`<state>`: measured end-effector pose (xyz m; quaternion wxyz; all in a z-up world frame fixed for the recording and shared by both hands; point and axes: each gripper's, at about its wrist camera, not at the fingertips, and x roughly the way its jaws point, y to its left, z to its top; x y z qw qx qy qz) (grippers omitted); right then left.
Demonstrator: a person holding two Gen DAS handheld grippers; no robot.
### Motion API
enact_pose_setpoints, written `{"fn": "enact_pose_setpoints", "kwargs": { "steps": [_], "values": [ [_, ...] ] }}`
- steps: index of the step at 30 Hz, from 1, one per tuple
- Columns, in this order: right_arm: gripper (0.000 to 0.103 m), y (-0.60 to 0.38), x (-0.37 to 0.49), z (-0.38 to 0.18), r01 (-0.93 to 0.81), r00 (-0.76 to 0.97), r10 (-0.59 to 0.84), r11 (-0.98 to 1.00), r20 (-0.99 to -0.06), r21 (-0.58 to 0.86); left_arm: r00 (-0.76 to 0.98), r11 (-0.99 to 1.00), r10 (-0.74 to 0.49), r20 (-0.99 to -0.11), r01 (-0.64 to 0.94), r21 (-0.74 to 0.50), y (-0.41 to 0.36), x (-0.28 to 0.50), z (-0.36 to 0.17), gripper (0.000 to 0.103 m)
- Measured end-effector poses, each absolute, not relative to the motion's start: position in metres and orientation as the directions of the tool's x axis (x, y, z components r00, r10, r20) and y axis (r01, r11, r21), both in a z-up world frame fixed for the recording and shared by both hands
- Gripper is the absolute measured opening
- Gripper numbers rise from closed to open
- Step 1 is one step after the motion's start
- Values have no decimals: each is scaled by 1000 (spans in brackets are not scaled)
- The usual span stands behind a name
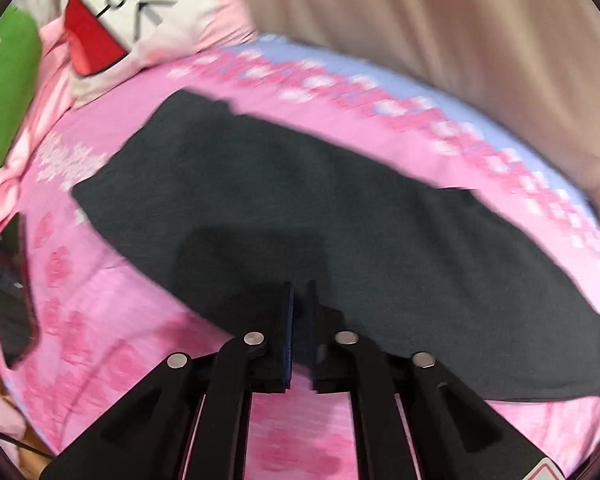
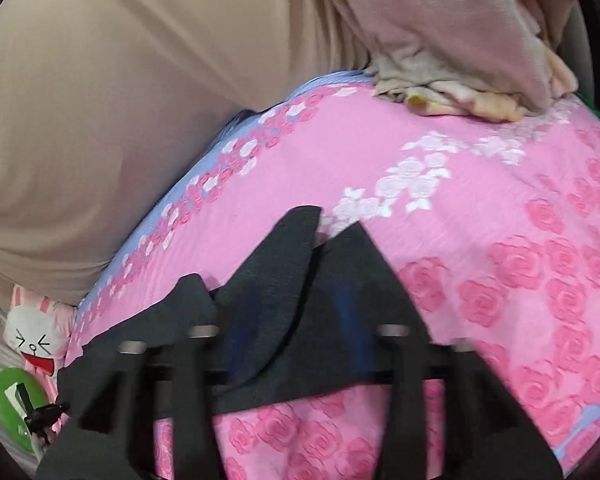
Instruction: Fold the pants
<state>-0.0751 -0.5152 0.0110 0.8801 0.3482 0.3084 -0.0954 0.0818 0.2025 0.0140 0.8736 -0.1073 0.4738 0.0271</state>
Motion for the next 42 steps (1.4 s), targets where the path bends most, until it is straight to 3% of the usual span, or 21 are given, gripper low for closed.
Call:
{"fn": "enact_pose_setpoints", "kwargs": {
  "steps": [4, 5, 6, 7, 9, 11, 12, 14, 15, 17, 23, 25, 27, 28, 35, 37, 38, 39, 42],
  "values": [
    [80, -514, -33, -4, 397, 739, 44, 778, -672, 487, 600, 980, -98, -794, -79, -180, 165, 70, 31, 11],
    [65, -512, -18, -12, 383, 720, 77, 784, -689, 488, 608, 980, -114, -786, -58, -188, 156, 68, 32, 22],
    [29, -511, -18, -18, 374, 711, 98, 786, -697, 492, 616, 979, -126, -778, -49, -198, 148, 65, 32, 29],
    [11, -510, -14, -18, 390, 705, 79, 787, -705, 478, 624, 978, -131, -771, -45, -202, 142, 64, 31, 29],
    [6, -508, -30, 5, 354, 781, 42, 792, -624, 497, 620, 983, -120, -775, -38, -182, 135, 67, 28, 29],
    [6, -504, -77, 42, 335, 869, -58, 801, -492, 496, 616, 989, -95, -782, -34, -147, 130, 65, 23, 29],
    [6, -503, -91, 46, 343, 878, -85, 799, -472, 494, 616, 990, -93, -782, -30, -141, 130, 64, 21, 29],
    [6, -506, -105, 29, 398, 836, -118, 803, -536, 444, 608, 989, -99, -788, -28, -146, 134, 64, 15, 29],
    [6, -508, -98, 4, 429, 770, -89, 805, -632, 410, 602, 989, -100, -792, -31, -148, 135, 66, 11, 29],
    [6, -513, -98, -27, 467, 706, -37, 774, -707, 426, 589, 988, -94, -803, -42, -147, 136, 69, 3, 29],
    [14, -512, -108, -31, 472, 719, -26, 752, -694, 461, 594, 984, -101, -798, -60, -169, 146, 66, 1, 29],
    [18, -511, -113, -33, 484, 727, -35, 734, -686, 476, 604, 978, -94, -791, -91, -186, 163, 64, 8, 33],
    [43, -510, -124, -34, 481, 749, -32, 714, -662, 509, 611, 961, -110, -784, -136, -241, 189, 62, 16, 45],
    [49, -505, -128, -34, 469, 761, -27, 712, -648, 522, 611, 952, -118, -782, -156, -265, 201, 62, 19, 45],
    [61, -474, -118, -32, 473, 723, -79, 781, -686, 408, 590, 882, -40, -807, -358, -305, 294, 67, 19, 45],
    [62, -472, -117, -32, 480, 718, -93, 784, -690, 394, 578, 862, -84, -812, -366, -350, 310, 77, 8, 42],
    [62, -471, -118, -31, 482, 717, -98, 784, -690, 390, 577, 855, -100, -811, -367, -367, 316, 80, 5, 29],
    [62, -471, -118, -31, 485, 717, -102, 783, -690, 389, 574, 851, -110, -811, -367, -375, 320, 85, 1, 1],
    [62, -473, -121, -30, 496, 724, -116, 773, -680, 396, 598, 833, -129, -791, -368, -414, 327, 92, 0, 2]
  ]
}}
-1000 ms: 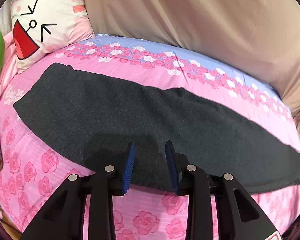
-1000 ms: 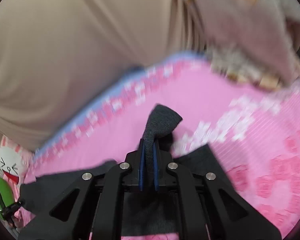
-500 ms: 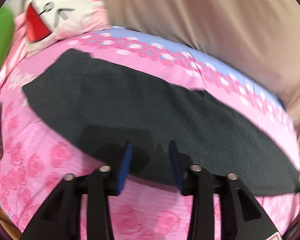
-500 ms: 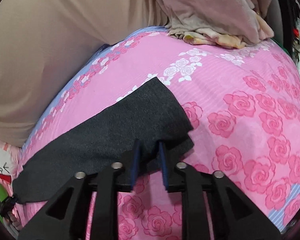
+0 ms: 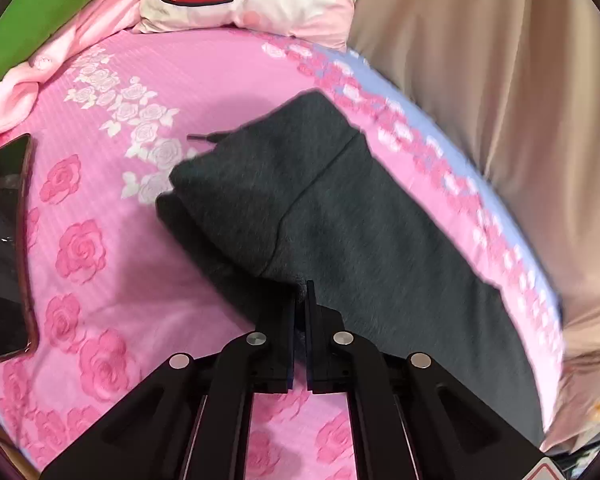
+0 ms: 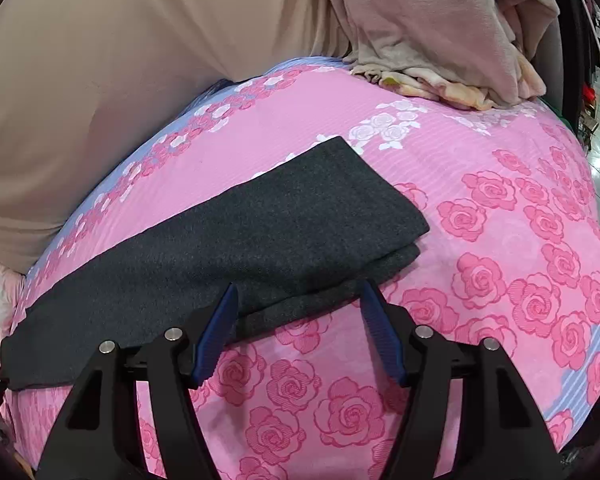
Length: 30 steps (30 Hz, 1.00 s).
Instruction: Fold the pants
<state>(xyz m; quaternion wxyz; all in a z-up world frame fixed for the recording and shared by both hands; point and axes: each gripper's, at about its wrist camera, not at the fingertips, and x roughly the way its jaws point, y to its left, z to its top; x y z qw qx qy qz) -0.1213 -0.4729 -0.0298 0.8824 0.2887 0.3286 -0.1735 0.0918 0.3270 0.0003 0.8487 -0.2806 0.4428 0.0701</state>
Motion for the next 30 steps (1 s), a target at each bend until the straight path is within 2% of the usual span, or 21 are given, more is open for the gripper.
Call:
{"fn": "enact_pose_setpoints", "kwargs": {
  "steps": [4, 7, 9, 13, 17, 19, 20, 21, 22, 25, 27, 28, 29, 30],
  "values": [
    [62, -474, -130, -26, 481, 759, -121, 767, -639, 425, 657, 844, -67, -751, -364, -394, 331, 81, 20, 2],
    [65, -481, -130, -29, 489, 753, -97, 744, -651, 455, 561, 865, -56, -826, -386, -321, 329, 101, -12, 3],
    [65, -488, -139, -30, 495, 762, -90, 719, -642, 487, 560, 880, -18, -829, -385, -279, 320, 97, -16, 4],
    [65, -501, -151, -35, 552, 733, -119, 680, -670, 483, 597, 886, 63, -800, -403, -230, 307, 71, 4, 16],
    [65, -517, -146, -37, 554, 737, -89, 647, -670, 524, 617, 903, 35, -786, -357, -240, 293, 58, 17, 18],
    [66, -519, -137, -36, 549, 730, -82, 663, -679, 509, 621, 915, 7, -784, -320, -245, 277, 58, 18, 25],
    [48, -519, -129, -36, 544, 718, -76, 681, -692, 490, 621, 920, -5, -784, -304, -247, 270, 58, 17, 31],
    [21, -519, -122, -36, 550, 696, -80, 698, -714, 458, 619, 923, -12, -785, -294, -246, 263, 60, 15, 34],
    [8, -519, -113, -32, 540, 687, -74, 718, -723, 439, 615, 927, -15, -789, -286, -241, 257, 63, 12, 34],
    [5, -514, -120, 20, 483, 771, -153, 774, -618, 410, 590, 934, -18, -807, -279, -224, 244, 73, 2, 34],
    [1, -513, -126, 38, 507, 770, -261, 804, -582, 311, 584, 937, -26, -812, -268, -223, 240, 73, 0, 34],
    [1, -521, -120, 26, 579, 691, -347, 790, -634, 200, 582, 941, -24, -813, -261, -215, 238, 74, -2, 34],
    [1, -533, -114, 7, 604, 635, -335, 777, -695, 177, 582, 944, -21, -813, -255, -207, 237, 74, -4, 34],
    [1, -552, -114, -22, 620, 599, -240, 743, -764, 252, 579, 945, -20, -815, -254, -204, 237, 73, -5, 34]
  ]
}}
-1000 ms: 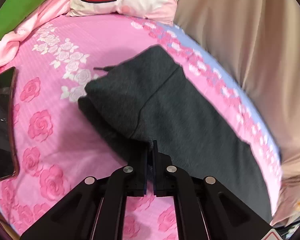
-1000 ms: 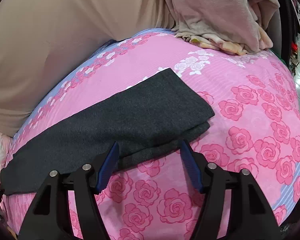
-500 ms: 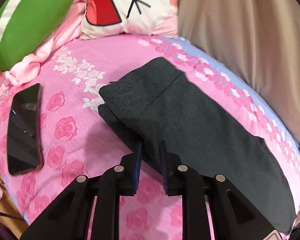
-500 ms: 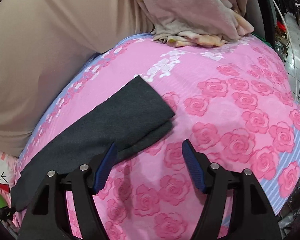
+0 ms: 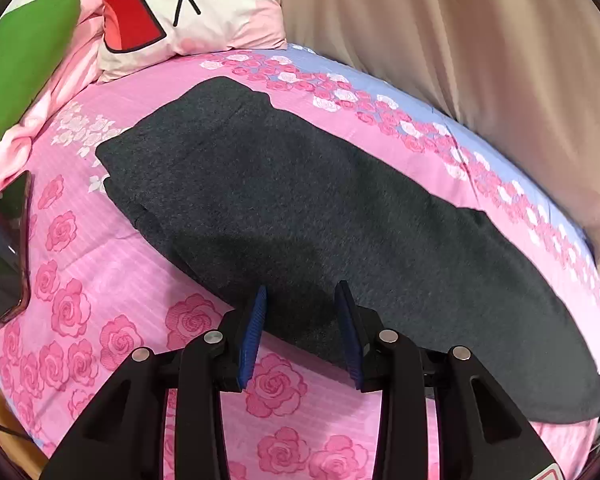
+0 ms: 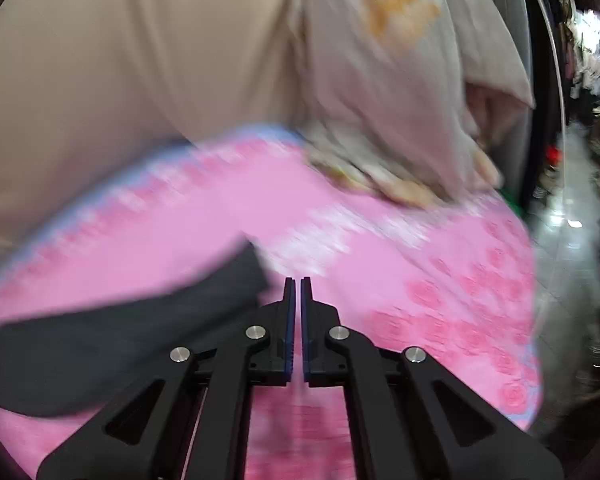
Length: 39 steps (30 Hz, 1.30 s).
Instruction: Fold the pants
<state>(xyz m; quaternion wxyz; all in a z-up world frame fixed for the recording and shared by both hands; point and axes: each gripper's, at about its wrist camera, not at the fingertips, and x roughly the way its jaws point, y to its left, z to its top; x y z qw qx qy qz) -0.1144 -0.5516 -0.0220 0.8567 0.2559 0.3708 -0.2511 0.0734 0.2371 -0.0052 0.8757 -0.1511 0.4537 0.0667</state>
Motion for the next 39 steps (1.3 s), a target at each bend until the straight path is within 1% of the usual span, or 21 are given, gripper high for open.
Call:
{"fn": "enact_pose_setpoints", "kwargs": {
  "steps": [2, 4, 6, 7, 9, 11, 13, 15, 17, 20, 21, 24, 28, 29, 30, 31, 33, 34, 35, 36, 39],
  "values": [
    [3, -563, -133, -39, 628, 632, -164, 681, -758, 376, 569, 943, -32, -822, -255, -212, 239, 72, -9, 34],
    [12, -562, -153, -37, 603, 687, -139, 657, -713, 453, 573, 942, -44, -818, -249, -225, 241, 70, -8, 38],
    [43, -556, -158, -36, 563, 715, -83, 657, -694, 502, 578, 939, -52, -815, -250, -237, 242, 68, -7, 43],
    [45, -550, -155, -35, 537, 723, -50, 669, -689, 514, 582, 937, -61, -811, -247, -248, 242, 67, -6, 44],
    [45, -538, -147, -36, 521, 706, -38, 704, -707, 483, 583, 936, -63, -810, -246, -251, 239, 67, -8, 44],
    [45, -523, -133, -37, 520, 677, -93, 762, -730, 385, 583, 936, -63, -810, -247, -251, 235, 66, -10, 45],
    [39, -508, -119, -36, 524, 630, -176, 815, -756, 246, 583, 936, -66, -810, -245, -252, 231, 64, -11, 47],
    [10, -498, -108, -35, 492, 614, -196, 852, -765, 177, 583, 936, -69, -810, -242, -254, 230, 63, -10, 48],
    [7, -486, -100, -24, 468, 586, -275, 883, -762, 42, 581, 935, -72, -811, -245, -258, 231, 62, -8, 48],
    [7, -492, -111, 5, 469, 646, -335, 883, -685, 10, 583, 932, -82, -809, -243, -270, 234, 60, -2, 48],
    [7, -499, -114, 5, 481, 646, -345, 876, -681, 12, 588, 933, -85, -805, -236, -272, 234, 59, 0, 48],
    [8, -512, -105, -37, 490, 571, -298, 871, -765, 26, 594, 939, -84, -800, -222, -263, 231, 61, 0, 49],
    [14, -508, -122, -23, 537, 608, -320, 840, -727, 79, 581, 932, -98, -808, -232, -280, 236, 67, -5, 50],
    [14, -504, -127, -17, 552, 616, -343, 830, -709, 78, 584, 928, -100, -806, -238, -287, 239, 69, -5, 54],
    [19, -496, -132, -11, 560, 627, -355, 825, -693, 84, 583, 922, -98, -806, -252, -294, 245, 71, -4, 65],
    [24, -486, -139, -4, 553, 651, -344, 825, -676, 114, 582, 910, -100, -807, -275, -311, 252, 73, -5, 68],
    [57, -468, -143, 6, 512, 703, -289, 839, -649, 181, 579, 891, -117, -807, -298, -343, 262, 77, -8, 67],
    [61, -460, -143, 7, 495, 717, -270, 847, -642, 196, 582, 879, -133, -802, -304, -367, 268, 78, -9, 65],
    [63, -451, -139, 10, 472, 726, -249, 858, -641, 202, 587, 874, -148, -796, -299, -383, 273, 79, -10, 47],
    [63, -439, -133, 12, 448, 736, -227, 870, -637, 207, 582, 878, -146, -800, -295, -376, 275, 81, -12, 5],
    [62, -407, -113, 22, 350, 780, -129, 901, -612, 256, 572, 867, -176, -801, -295, -401, 285, 80, -14, 6]
  ]
}}
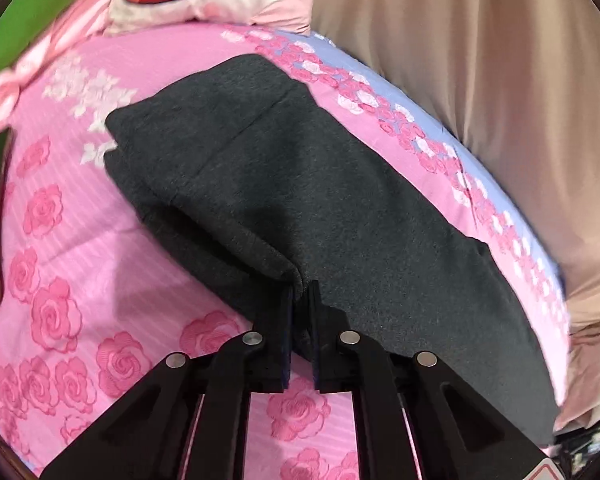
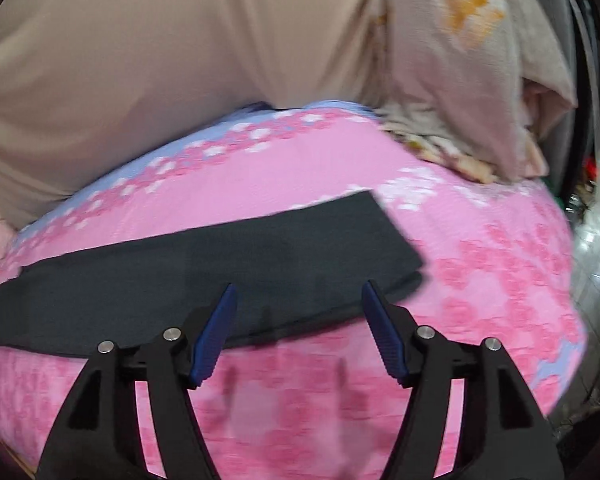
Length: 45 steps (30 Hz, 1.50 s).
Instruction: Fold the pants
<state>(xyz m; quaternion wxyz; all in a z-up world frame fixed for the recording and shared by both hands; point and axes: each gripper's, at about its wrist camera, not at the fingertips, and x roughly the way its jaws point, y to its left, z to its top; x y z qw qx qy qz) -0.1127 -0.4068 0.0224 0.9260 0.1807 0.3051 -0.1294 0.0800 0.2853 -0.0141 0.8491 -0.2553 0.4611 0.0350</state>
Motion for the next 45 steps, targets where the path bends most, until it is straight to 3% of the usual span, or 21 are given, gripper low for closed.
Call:
{"fn": "enact_pose_setpoints", "kwargs": {
  "steps": [4, 8, 10, 12, 14, 16, 21, 24, 27, 30, 33, 37, 38, 40, 41, 43, 45],
  "values": [
    [62, -325, -64, 46, 113, 816, 75, 952, -573, 285, 570, 857, -144, -809, -337, -390, 288, 66, -9, 8],
    [58, -233, -8, 59, -121, 789, 257, 955, -558, 270, 661, 926, 29, -750, -301, -230, 258, 42, 38, 9],
    [43, -185, 19, 62, -235, 751, 342, 938, -564, 255, 688, 937, -7, -725, -249, -246, 249, 41, 48, 20],
    [12, -135, 48, 61, -316, 713, 392, 920, -581, 233, 669, 945, -65, -740, -197, -262, 239, 56, 40, 24],
    [6, -82, 81, 55, -385, 658, 432, 897, -617, 217, 620, 947, -48, -783, -220, -232, 240, 77, 18, 22],
    [6, -39, 109, 44, -415, 630, 420, 893, -653, 174, 569, 930, -40, -821, -279, -239, 257, 95, -10, 10],
    [6, 19, 180, 7, -403, 562, 339, 909, -754, 108, 600, 921, -26, -799, -298, -253, 281, 101, -8, 11],
    [2, 26, 205, 7, -380, 587, 319, 920, -744, 95, 608, 904, -75, -790, -293, -311, 291, 101, -7, 11],
    [6, 19, 192, 23, -359, 642, 317, 929, -698, 91, 640, 899, -88, -763, -279, -338, 296, 96, 4, 11],
    [6, 18, 176, 18, -399, 596, 384, 904, -705, 154, 663, 909, -74, -745, -262, -323, 293, 93, 13, 11],
    [4, 21, 178, 6, -387, 595, 344, 915, -726, 117, 647, 917, -45, -762, -277, -289, 285, 101, 9, 12],
    [9, -18, 122, 50, -361, 688, 369, 921, -625, 147, 658, 926, -68, -750, -238, -292, 270, 92, 18, 12],
    [10, -37, 100, 60, -348, 718, 361, 927, -595, 142, 671, 939, -44, -740, -224, -259, 262, 86, 24, 13],
    [11, -90, 50, 72, -293, 771, 333, 942, -543, 162, 690, 953, -10, -724, -212, -216, 249, 79, 32, 25],
    [11, -120, 26, 73, -251, 794, 305, 952, -526, 173, 704, 957, -1, -710, -205, -205, 242, 74, 35, 38],
    [14, -173, -13, 72, -150, 832, 222, 972, -508, 179, 725, 963, 13, -688, -195, -187, 225, 66, 39, 45],
    [32, -236, -61, 65, 1, 856, 93, 983, -509, 182, 739, 968, 26, -673, -186, -166, 207, 63, 40, 45]
  ]
}}
